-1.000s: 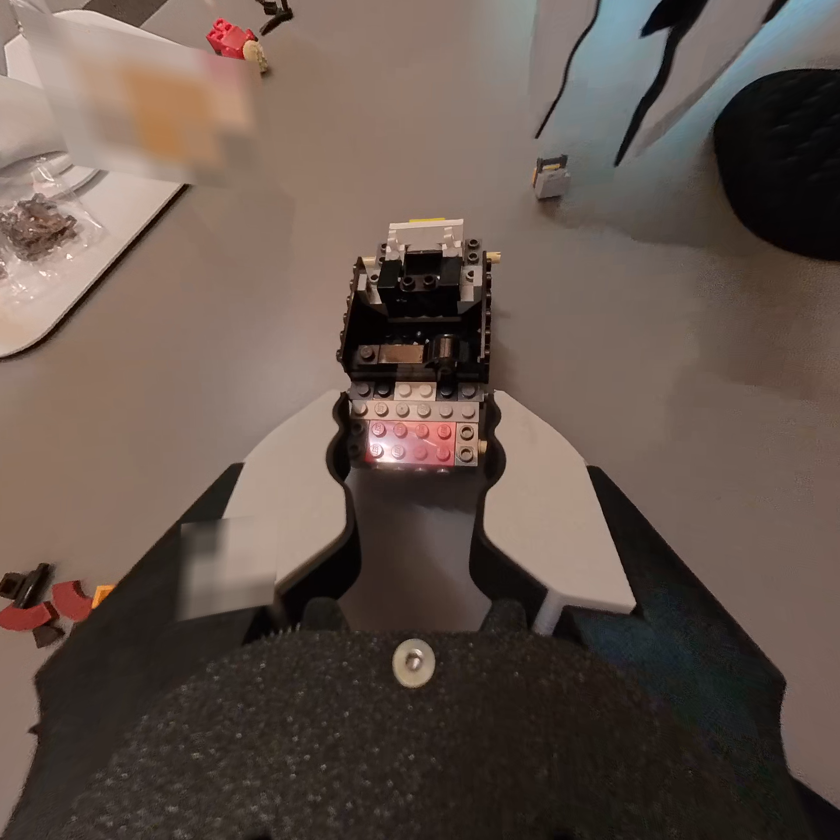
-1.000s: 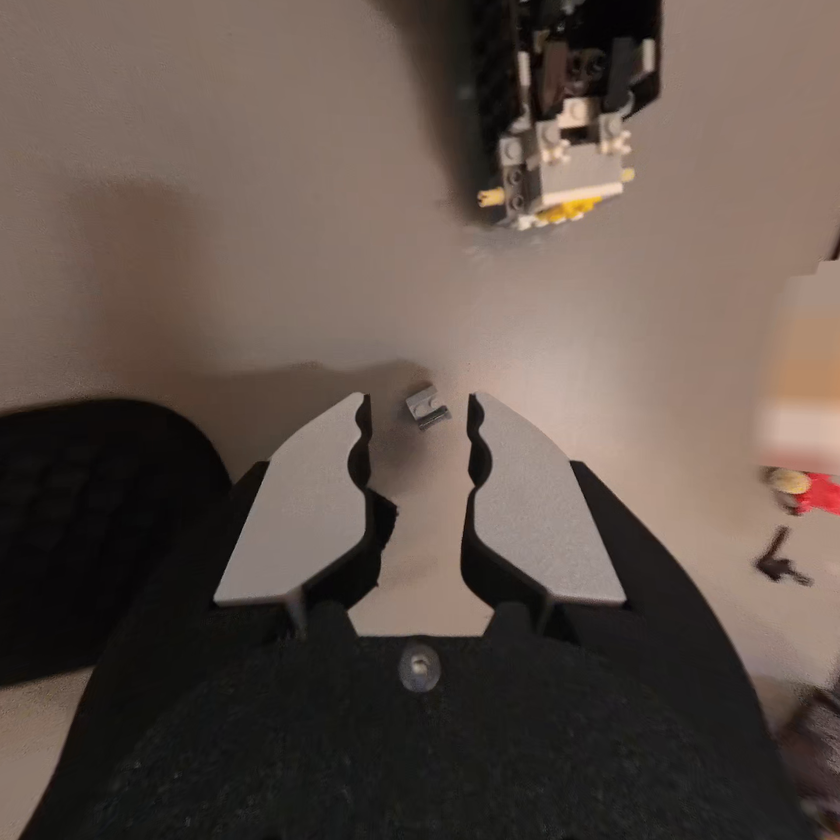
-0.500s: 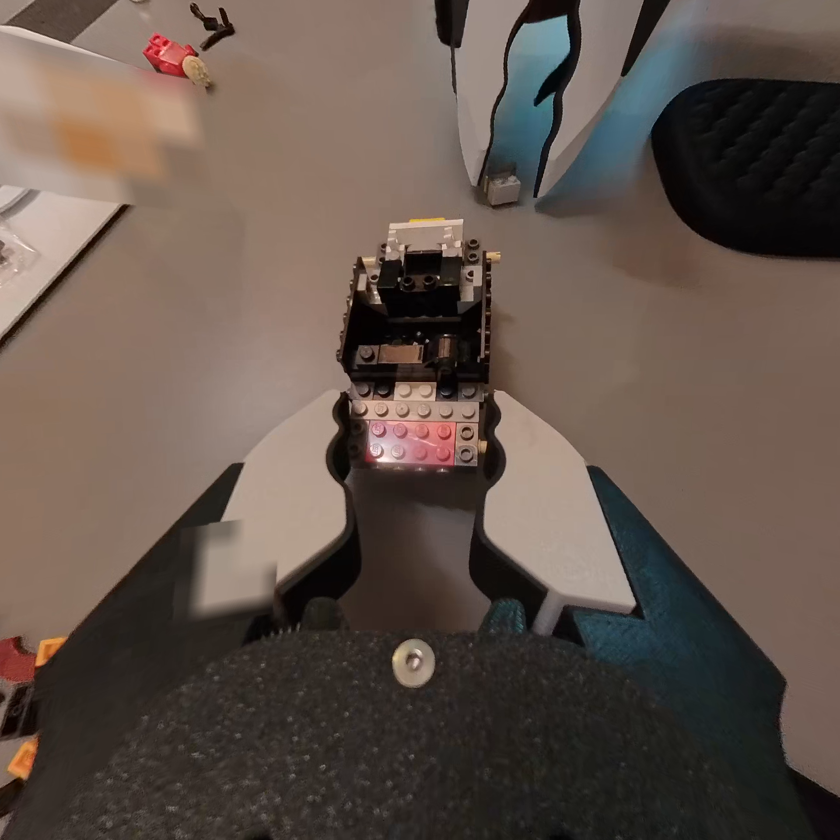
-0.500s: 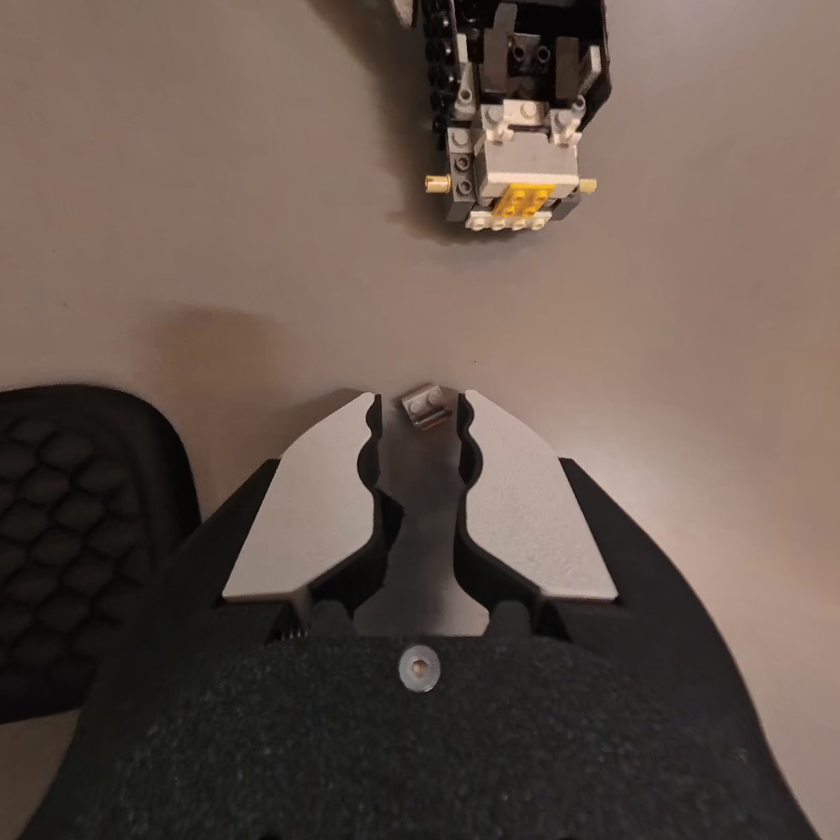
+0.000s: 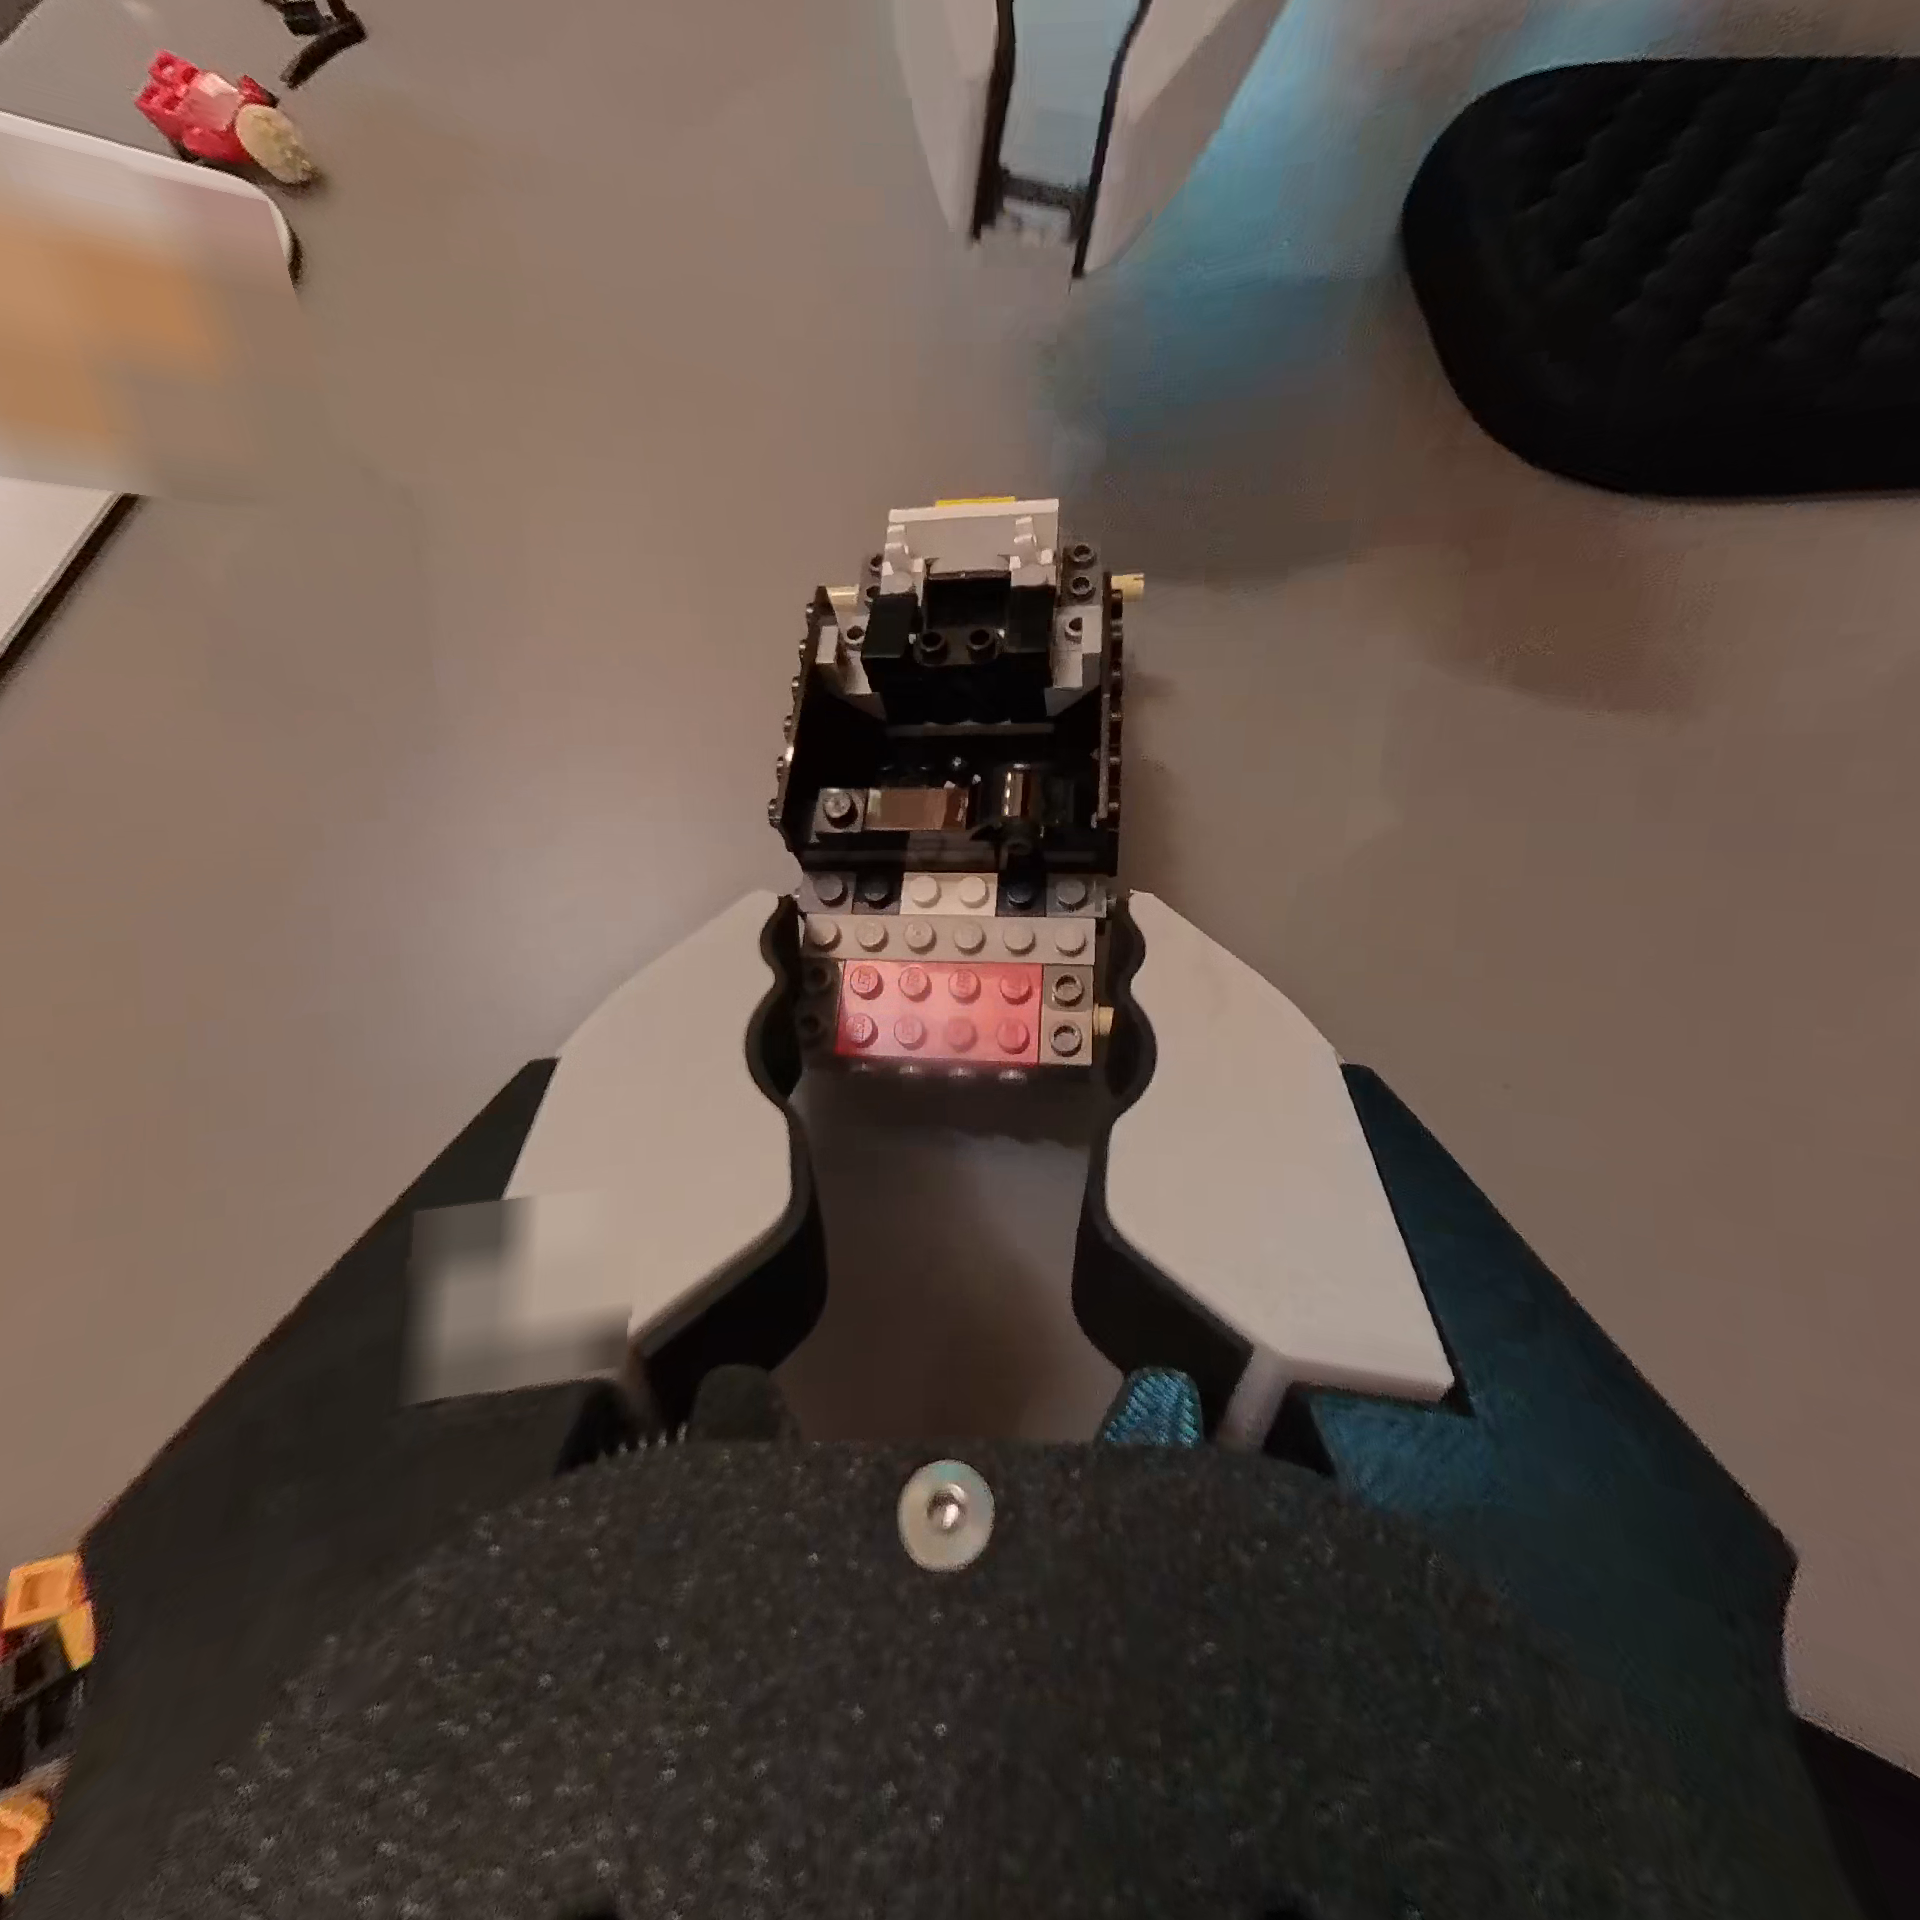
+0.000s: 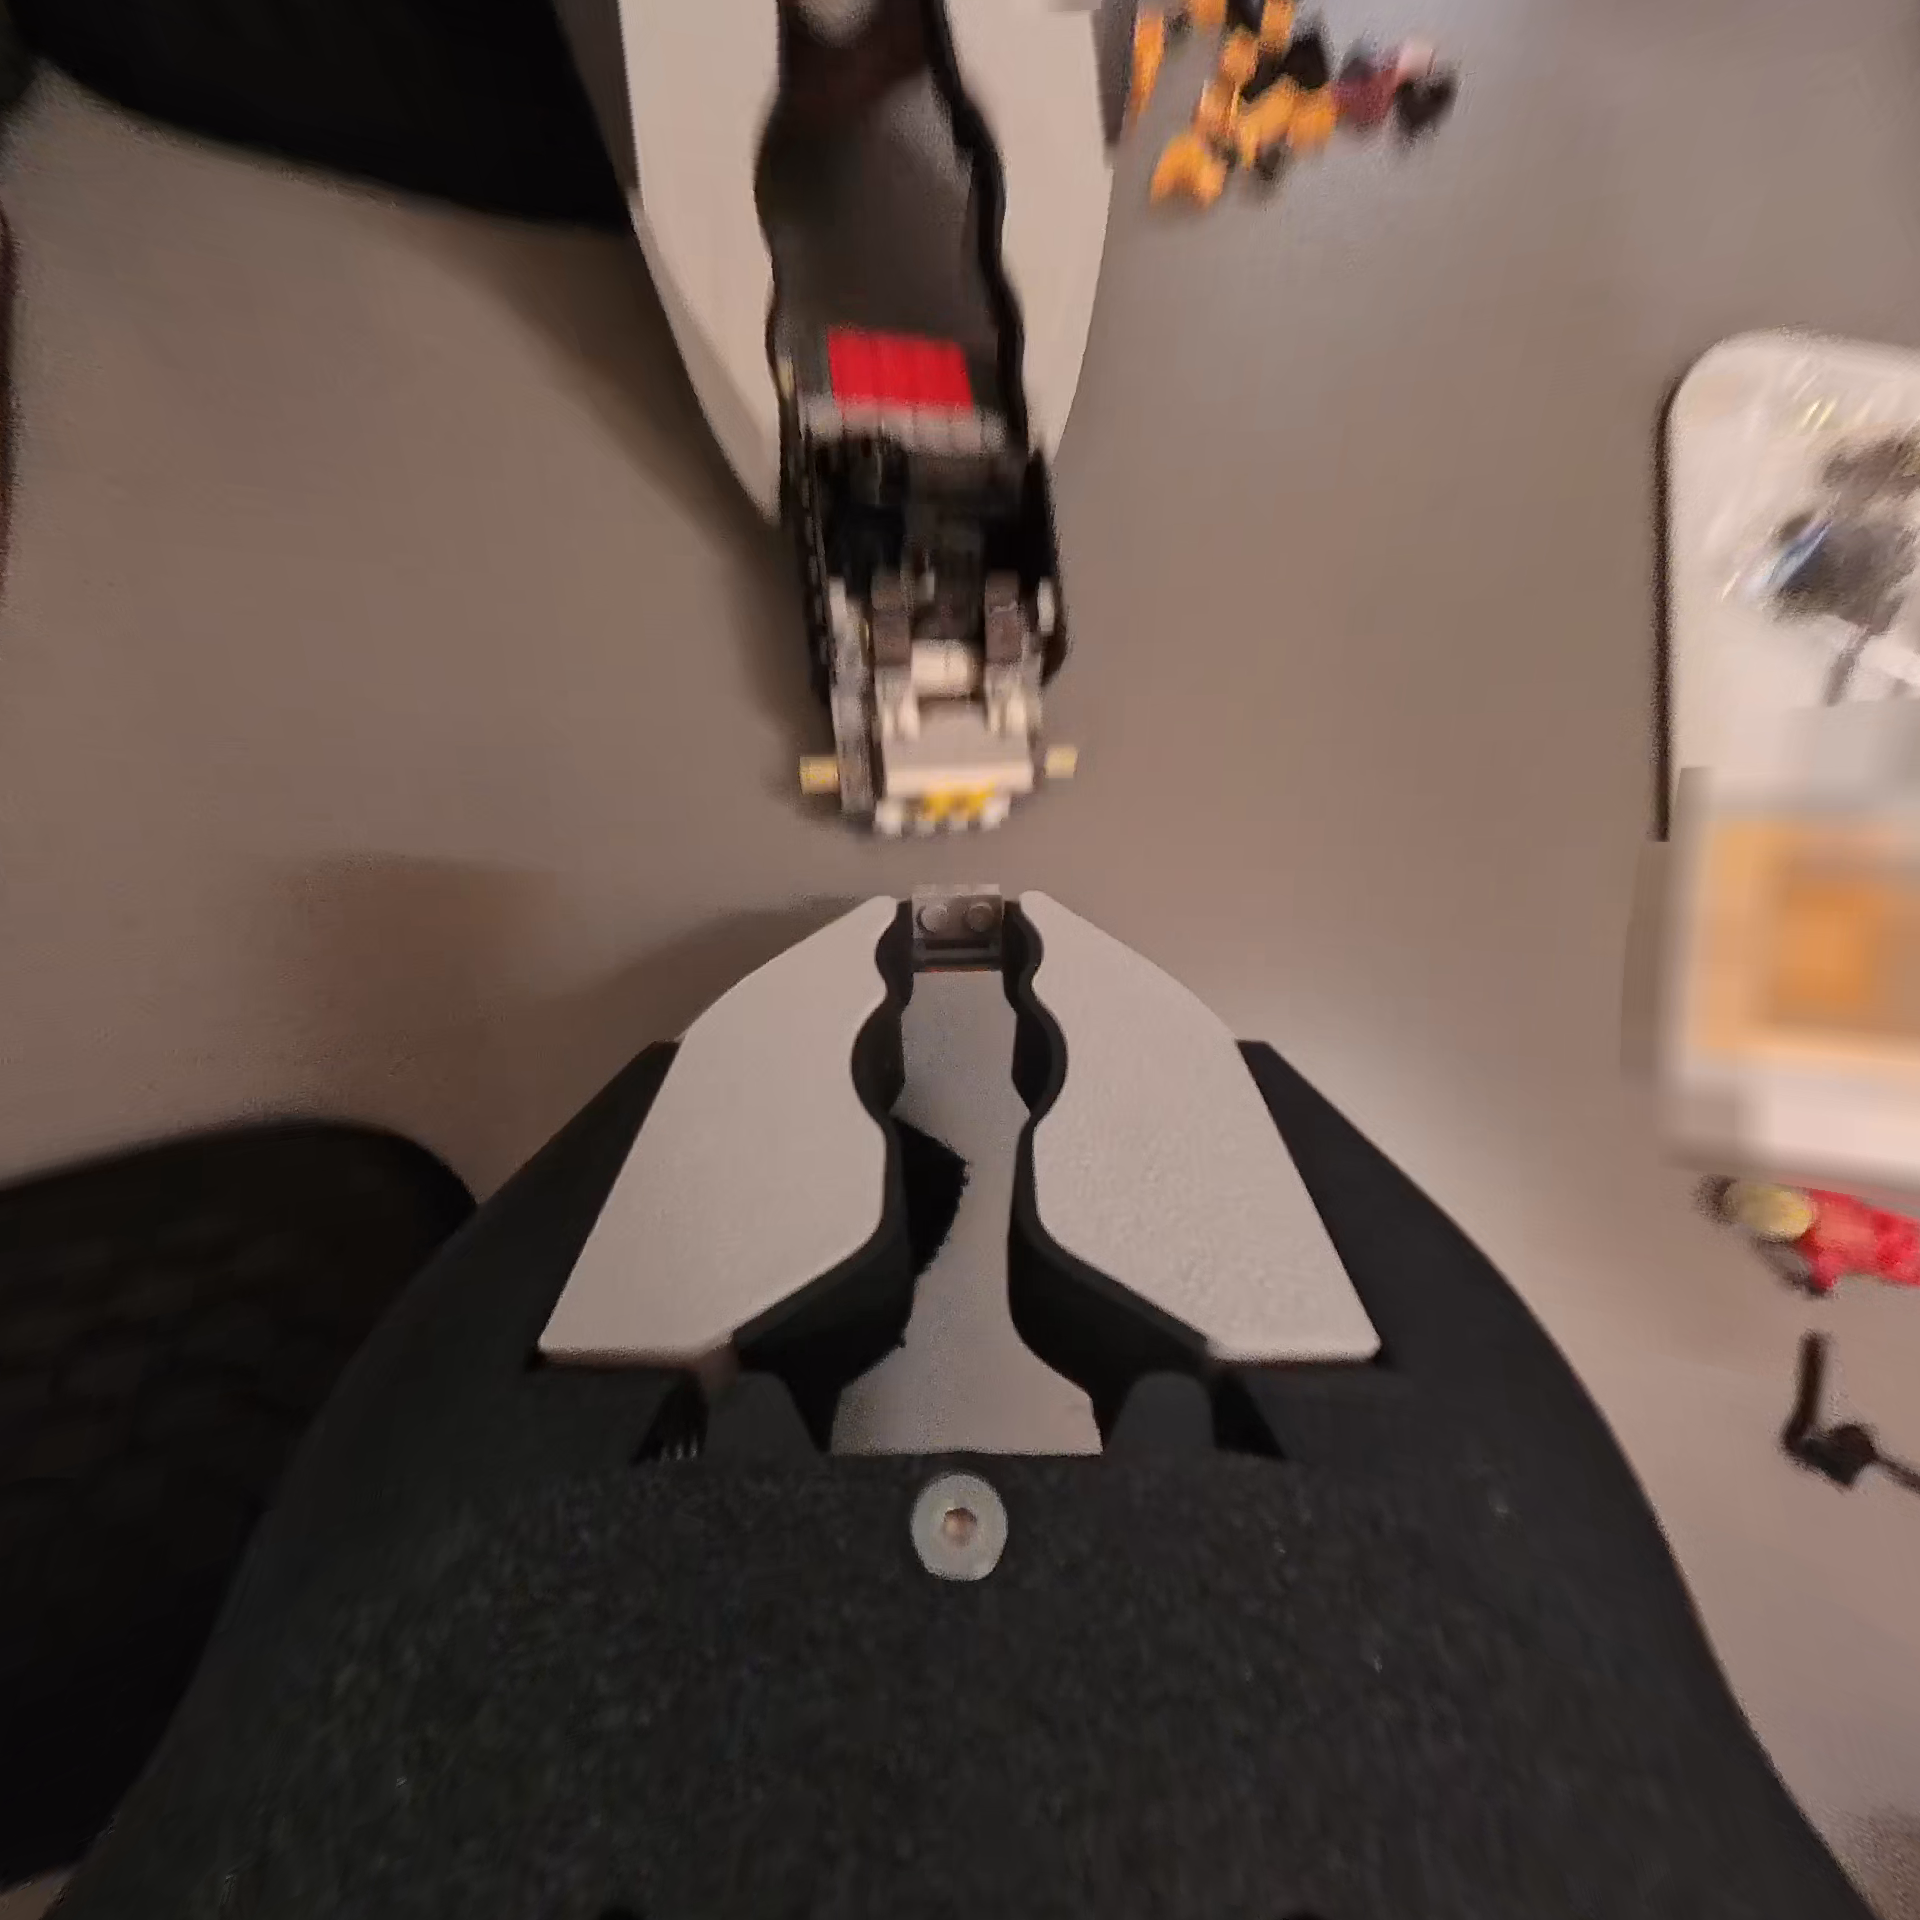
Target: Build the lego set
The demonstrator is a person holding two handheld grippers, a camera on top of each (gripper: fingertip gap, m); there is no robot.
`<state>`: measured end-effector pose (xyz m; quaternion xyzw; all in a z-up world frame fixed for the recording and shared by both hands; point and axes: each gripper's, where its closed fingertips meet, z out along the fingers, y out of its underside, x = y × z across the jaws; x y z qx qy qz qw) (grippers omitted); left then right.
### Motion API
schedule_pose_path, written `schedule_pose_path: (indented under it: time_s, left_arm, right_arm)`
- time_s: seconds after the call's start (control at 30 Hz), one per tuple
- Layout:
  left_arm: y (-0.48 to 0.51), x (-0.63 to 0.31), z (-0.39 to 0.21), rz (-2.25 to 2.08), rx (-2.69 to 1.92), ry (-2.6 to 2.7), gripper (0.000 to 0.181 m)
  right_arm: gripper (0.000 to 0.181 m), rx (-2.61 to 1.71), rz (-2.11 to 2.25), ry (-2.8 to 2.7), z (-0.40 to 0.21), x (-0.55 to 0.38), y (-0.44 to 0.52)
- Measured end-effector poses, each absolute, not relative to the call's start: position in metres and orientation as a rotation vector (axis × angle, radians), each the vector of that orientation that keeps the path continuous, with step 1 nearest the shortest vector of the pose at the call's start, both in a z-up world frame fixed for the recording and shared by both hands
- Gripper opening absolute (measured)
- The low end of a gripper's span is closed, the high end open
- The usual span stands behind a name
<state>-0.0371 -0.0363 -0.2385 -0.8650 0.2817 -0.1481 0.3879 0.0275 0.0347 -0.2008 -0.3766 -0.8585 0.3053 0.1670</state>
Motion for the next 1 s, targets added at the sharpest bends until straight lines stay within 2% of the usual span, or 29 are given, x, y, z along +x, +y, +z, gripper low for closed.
schedule_pose_path:
  time_s: [0.03, 0.37, 1.0]
  left_arm:
    - [-0.037, -0.036, -0.239, -0.373, -2.202, 0.729, 0.056]
    - [-0.04, -0.027, -0.244, -0.327, -2.194, 0.82, 0.056]
    - [-0.041, -0.027, -0.248, -0.332, -2.214, 0.819, 0.056]
  right_arm:
    - [0.016, -1.045, 0.884, -2.438, -0.192, 0.021, 0.026]
    - [0.016, -1.041, 0.79, -2.652, -0.217, -0.004, -0.008]
    - [0.016, -1.096, 0.635, -2.815, -0.223, -0.002, -0.01]
